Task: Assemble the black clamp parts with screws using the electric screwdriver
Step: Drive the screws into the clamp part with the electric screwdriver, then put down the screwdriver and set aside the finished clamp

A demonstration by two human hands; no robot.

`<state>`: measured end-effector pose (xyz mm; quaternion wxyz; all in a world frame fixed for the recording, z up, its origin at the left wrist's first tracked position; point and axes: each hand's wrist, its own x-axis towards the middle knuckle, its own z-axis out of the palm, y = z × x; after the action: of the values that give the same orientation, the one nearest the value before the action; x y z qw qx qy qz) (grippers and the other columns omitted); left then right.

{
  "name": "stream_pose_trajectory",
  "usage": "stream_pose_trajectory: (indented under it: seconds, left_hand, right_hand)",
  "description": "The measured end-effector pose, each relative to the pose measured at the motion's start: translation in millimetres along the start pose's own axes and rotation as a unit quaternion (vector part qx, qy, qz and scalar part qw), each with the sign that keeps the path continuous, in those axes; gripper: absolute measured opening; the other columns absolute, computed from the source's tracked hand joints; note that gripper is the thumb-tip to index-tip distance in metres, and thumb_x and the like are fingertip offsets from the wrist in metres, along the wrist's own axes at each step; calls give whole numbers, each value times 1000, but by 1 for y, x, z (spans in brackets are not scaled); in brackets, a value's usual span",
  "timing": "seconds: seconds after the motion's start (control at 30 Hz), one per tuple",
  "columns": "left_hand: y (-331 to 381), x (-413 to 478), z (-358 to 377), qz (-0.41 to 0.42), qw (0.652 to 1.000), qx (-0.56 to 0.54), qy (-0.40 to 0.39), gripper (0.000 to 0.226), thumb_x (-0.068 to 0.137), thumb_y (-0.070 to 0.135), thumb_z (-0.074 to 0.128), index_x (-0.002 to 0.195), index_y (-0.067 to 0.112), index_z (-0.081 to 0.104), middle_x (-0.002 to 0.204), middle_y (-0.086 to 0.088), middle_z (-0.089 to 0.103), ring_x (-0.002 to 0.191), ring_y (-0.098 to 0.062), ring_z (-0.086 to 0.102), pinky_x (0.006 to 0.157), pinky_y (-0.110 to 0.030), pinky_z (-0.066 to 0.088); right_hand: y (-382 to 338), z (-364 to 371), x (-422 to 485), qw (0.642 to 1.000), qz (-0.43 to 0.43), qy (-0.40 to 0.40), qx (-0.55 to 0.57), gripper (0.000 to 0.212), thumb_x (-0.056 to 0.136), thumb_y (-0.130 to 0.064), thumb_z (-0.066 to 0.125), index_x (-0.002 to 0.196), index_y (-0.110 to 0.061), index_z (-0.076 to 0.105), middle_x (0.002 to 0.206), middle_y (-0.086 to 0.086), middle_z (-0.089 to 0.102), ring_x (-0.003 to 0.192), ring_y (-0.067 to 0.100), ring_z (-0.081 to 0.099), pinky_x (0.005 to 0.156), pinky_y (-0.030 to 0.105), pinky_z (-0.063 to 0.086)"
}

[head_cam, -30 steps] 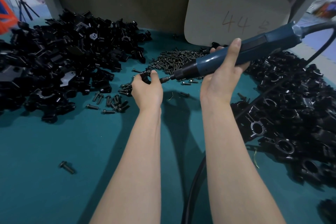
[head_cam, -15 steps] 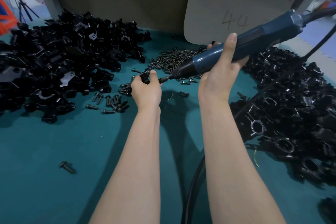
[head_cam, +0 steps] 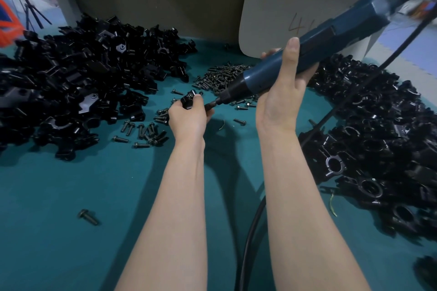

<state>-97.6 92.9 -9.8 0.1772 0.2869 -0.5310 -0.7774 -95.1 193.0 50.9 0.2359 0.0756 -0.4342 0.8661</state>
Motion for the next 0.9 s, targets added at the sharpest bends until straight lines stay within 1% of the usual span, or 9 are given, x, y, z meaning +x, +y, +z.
stream_pose_trajectory:
  seconds: [0.07,0.2,0.33,0.47,0.57,0.7,0.77,0.83,0.9]
  left_hand:
    - [0,-1,1,4,1000,14,-8,8,96,17,54,95,9,54,104,-14,67,58,-13,67,59,-20,56]
    - [-2,-2,1,5,997,61,-45,12,97,21,55,85,18,52,97,-7,69,57,-11,67,60,-22,55]
    - [-3,-2,0,14,989,126,-75,15,96,24,56,84,17,53,86,-4,70,56,-12,69,64,-28,58]
    - [-4,-2,1,40,971,222,-73,26,93,32,59,105,11,51,95,-10,71,77,-24,72,80,-42,58]
    - [-3,-5,-3,93,949,299,-30,34,92,37,59,108,15,38,104,-8,67,89,-26,66,74,-36,49]
    - [-1,-12,-2,154,941,302,-25,27,91,31,64,102,22,41,101,1,59,81,-18,58,68,-31,39]
    - [-1,-14,-1,178,937,300,-27,25,91,27,65,100,26,42,106,2,54,88,-18,51,69,-27,35]
    - [-1,-15,1,196,935,295,-27,24,91,24,65,100,28,43,114,1,48,92,-17,45,72,-24,34]
    - [-1,-15,2,203,936,287,-33,22,91,23,65,103,29,48,124,-1,42,90,-16,43,73,-18,34]
  right_hand:
    - [-2,-3,1,1000,-1,-6,8,45,96,-24,51,134,-25,27,73,-15,62,79,11,57,84,29,48]
    - [-8,-8,6,999,23,-30,34,64,86,-29,55,142,-13,29,81,-3,55,75,13,57,76,30,50]
    - [-16,-13,11,997,40,-56,46,60,83,-26,56,137,-10,34,80,0,55,74,16,57,76,31,49]
    - [-24,-18,13,995,49,-62,54,56,84,-25,55,134,-9,35,80,1,55,76,17,57,78,31,47]
    - [-32,-22,16,997,54,-47,42,61,89,-28,54,140,-3,32,83,3,55,75,17,57,77,33,48]
    - [-40,-27,27,993,100,32,-60,56,92,-42,57,133,-9,39,91,3,60,66,13,66,68,28,54]
    - [-38,-31,29,978,142,30,-152,69,89,-32,65,142,-16,25,105,5,59,67,14,66,67,29,59]
    - [-29,-39,29,955,195,1,-225,87,86,-5,66,149,-23,9,107,5,54,70,17,63,70,33,60]
    - [-17,-46,29,934,236,-9,-269,92,84,7,62,149,-33,11,115,7,51,77,21,64,77,39,59]
